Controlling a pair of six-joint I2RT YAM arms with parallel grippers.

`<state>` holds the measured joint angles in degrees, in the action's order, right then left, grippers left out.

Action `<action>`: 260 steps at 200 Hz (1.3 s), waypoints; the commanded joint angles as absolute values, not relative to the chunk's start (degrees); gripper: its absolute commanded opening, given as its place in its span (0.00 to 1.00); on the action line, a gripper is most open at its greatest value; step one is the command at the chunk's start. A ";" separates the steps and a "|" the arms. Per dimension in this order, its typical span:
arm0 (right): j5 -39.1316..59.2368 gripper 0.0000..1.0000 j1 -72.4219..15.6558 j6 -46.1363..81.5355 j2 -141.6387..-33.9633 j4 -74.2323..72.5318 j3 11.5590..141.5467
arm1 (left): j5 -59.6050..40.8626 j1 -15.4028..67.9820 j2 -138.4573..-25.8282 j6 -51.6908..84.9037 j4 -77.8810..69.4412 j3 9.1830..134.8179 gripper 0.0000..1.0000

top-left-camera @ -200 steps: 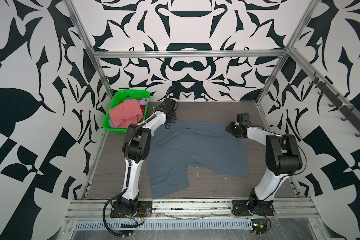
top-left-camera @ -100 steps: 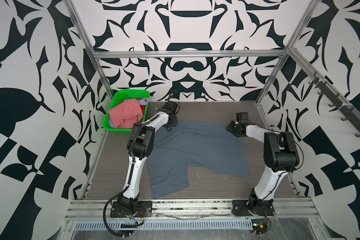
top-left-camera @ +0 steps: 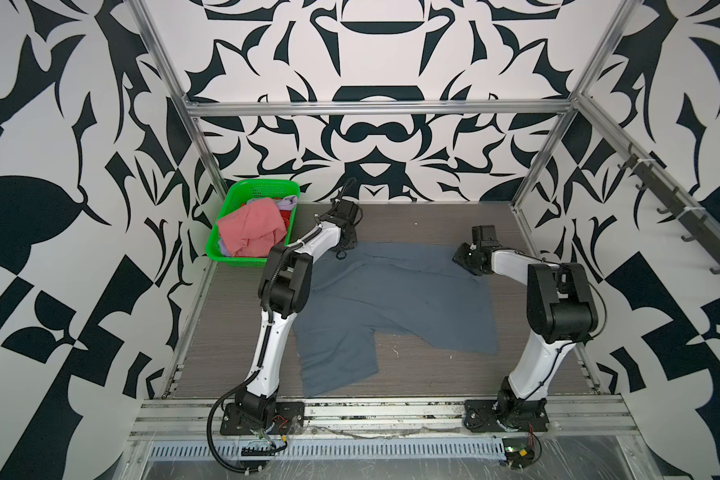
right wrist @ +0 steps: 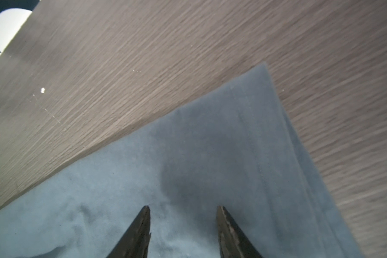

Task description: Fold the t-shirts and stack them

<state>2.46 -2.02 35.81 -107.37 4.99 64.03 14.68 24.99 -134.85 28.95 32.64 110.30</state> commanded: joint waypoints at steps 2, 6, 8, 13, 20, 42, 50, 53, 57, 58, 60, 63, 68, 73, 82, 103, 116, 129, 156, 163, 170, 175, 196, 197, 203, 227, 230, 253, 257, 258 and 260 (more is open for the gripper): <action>1.32 0.50 -2.37 34.90 -107.23 5.79 65.91 | 16.42 25.34 -136.76 30.15 36.18 111.44 0.33; 1.24 0.50 -2.37 34.88 -107.23 5.84 65.91 | 16.51 25.37 -136.83 30.20 36.24 111.58 0.33; 1.23 0.50 -2.37 34.89 -107.23 5.81 65.87 | 16.63 25.33 -136.89 30.22 36.26 111.63 0.33; 1.19 0.50 -2.37 34.89 -107.20 5.72 65.89 | 17.00 25.34 -137.06 30.31 36.70 111.91 0.33; 1.16 0.50 -2.37 34.89 -107.23 5.74 65.87 | 17.70 25.39 -137.27 30.32 37.32 112.34 0.32; 1.05 0.50 -2.36 34.89 -107.32 5.62 65.96 | 19.13 25.38 -137.13 30.62 37.89 112.24 0.26; 1.10 0.50 -2.37 34.89 -107.53 5.63 66.20 | 18.87 25.40 -136.95 30.72 37.65 111.93 0.20; 1.06 0.50 -2.38 34.82 -107.63 5.70 66.31 | 18.82 25.48 -136.84 30.72 37.64 111.85 0.18; 1.06 0.50 -2.37 34.74 -107.71 5.80 66.48 | 18.75 25.53 -136.76 30.72 37.59 111.89 0.15; 1.01 0.50 -2.41 34.73 -107.77 5.84 66.55 | 18.69 25.55 -136.76 30.74 37.60 111.89 0.14; 0.98 0.50 -2.38 34.72 -107.83 5.94 66.60 | 18.65 25.55 -136.71 30.71 37.61 111.89 0.13; 0.97 0.49 -2.37 34.72 -107.96 6.08 66.82 | 18.70 25.58 -136.68 30.69 37.59 111.88 0.10; 1.01 0.49 -2.37 34.64 -108.17 6.19 67.11 | 18.70 25.62 -136.67 30.51 37.80 111.96 0.05; 0.88 0.49 -2.37 34.59 -108.27 6.25 67.29 | 18.63 25.63 -136.60 30.54 38.07 112.20 0.01; 0.95 0.48 -2.37 34.63 -108.52 6.33 67.56 | 18.68 25.68 -136.42 30.67 38.59 112.44 0.00; 1.01 0.47 -2.37 34.58 -108.77 6.28 67.68 | 19.89 25.98 -134.91 30.85 39.04 111.58 0.00; 1.13 0.47 -2.36 34.69 -109.01 6.17 67.76 | 20.73 26.31 -133.55 30.84 39.11 110.54 0.00; 1.31 0.46 -2.37 34.62 -109.14 6.24 67.94 | 20.92 26.52 -132.21 30.98 39.43 109.42 0.00; 1.47 0.45 -2.36 34.62 -109.53 6.16 68.11 | 21.56 27.35 -129.39 31.35 39.66 107.09 0.00; 1.50 0.45 -2.37 34.67 -109.59 6.18 68.12 | 21.71 27.55 -128.68 31.38 39.70 106.40 0.00; 1.58 0.45 -2.37 34.63 -109.68 6.08 68.16 | 21.84 27.71 -128.01 31.46 39.68 105.74 0.00; 1.66 0.45 -2.38 34.63 -109.77 6.08 68.17 | 21.93 27.82 -127.53 31.46 39.56 105.30 0.00; 1.93 0.44 -2.39 34.63 -110.26 6.06 68.38 | 21.83 28.04 -126.26 31.42 39.56 103.84 0.01; 1.98 0.44 -2.38 34.67 -110.28 6.06 68.38 | 21.77 28.04 -126.24 31.44 39.56 103.82 0.01; 2.10 0.44 -2.36 34.63 -110.43 6.05 68.46 | 21.46 28.04 -126.07 31.45 39.60 103.55 0.01; 2.24 0.44 -2.37 34.64 -110.66 5.99 68.47 | 19.62 28.34 -124.48 31.96 39.69 102.16 0.00; 2.26 0.44 -2.37 34.59 -110.72 5.99 68.54 | 19.37 28.38 -124.23 32.03 39.66 101.97 0.00; 2.29 0.43 -2.30 34.31 -110.95 6.43 68.94 | 16.94 29.32 -120.65 32.91 40.88 99.79 0.00; 2.22 0.43 -2.29 34.21 -110.96 6.50 68.99 | 16.42 29.57 -119.89 33.07 41.26 99.22 0.00; 2.21 0.43 -2.29 34.20 -110.98 6.50 68.99 | 16.25 29.64 -119.67 33.15 41.33 99.05 0.00; 2.20 0.43 -2.24 34.13 -111.00 6.50 69.06 | 15.99 29.78 -119.28 33.25 41.40 98.81 0.00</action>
<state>2.09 -2.02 35.11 -110.63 5.85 66.74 19.05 28.64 -125.16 31.31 37.78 101.08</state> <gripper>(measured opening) 0.436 0.049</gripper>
